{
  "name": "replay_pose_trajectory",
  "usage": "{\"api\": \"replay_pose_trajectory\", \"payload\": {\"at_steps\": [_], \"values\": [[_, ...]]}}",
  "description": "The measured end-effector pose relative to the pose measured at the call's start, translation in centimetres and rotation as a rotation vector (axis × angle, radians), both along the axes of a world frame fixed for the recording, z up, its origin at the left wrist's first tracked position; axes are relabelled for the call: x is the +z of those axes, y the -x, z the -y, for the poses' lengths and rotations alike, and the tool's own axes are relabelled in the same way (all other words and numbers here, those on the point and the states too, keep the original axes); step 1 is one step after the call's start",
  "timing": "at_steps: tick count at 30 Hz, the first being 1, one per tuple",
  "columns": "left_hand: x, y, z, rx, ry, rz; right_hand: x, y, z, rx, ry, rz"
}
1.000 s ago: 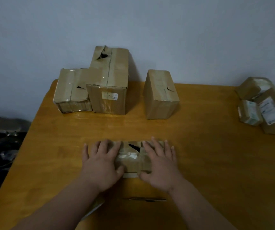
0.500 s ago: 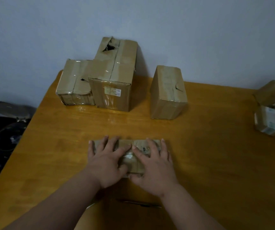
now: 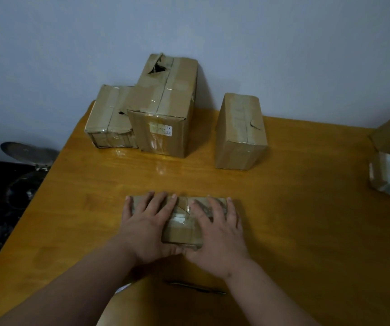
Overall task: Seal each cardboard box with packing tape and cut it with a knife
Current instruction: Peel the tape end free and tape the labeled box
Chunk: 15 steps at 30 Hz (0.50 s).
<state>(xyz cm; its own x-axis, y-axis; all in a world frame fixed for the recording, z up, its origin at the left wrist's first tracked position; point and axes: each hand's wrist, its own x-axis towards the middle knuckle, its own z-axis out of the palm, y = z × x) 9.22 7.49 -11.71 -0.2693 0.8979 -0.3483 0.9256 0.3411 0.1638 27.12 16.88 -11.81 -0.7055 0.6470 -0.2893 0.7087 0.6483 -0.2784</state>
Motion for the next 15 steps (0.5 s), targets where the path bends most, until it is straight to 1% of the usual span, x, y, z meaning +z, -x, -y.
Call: {"api": "replay_pose_trajectory", "payload": {"at_steps": [3, 7, 10, 12, 15], "values": [[-0.4, 0.5, 0.4, -0.010, -0.033, -0.008, -0.2, 0.2, 0.2, 0.016, -0.023, 0.055], [0.2, 1.7, 0.4, -0.061, -0.021, 0.002, 0.5, 0.8, -0.3, 0.010, -0.050, 0.066], [1.1, 3.0, 0.8, -0.082, -0.021, 0.062, 1.1, 1.0, 0.5, -0.044, -0.104, -0.002], [1.7, 3.9, 1.7, 0.040, -0.141, 0.146, 1.4, 1.5, 2.2, -0.098, -0.141, -0.134], [1.9, 5.7, 4.3, 0.450, -0.381, 0.333, 1.8, 3.0, 5.3, -0.155, -0.176, -0.315]]}}
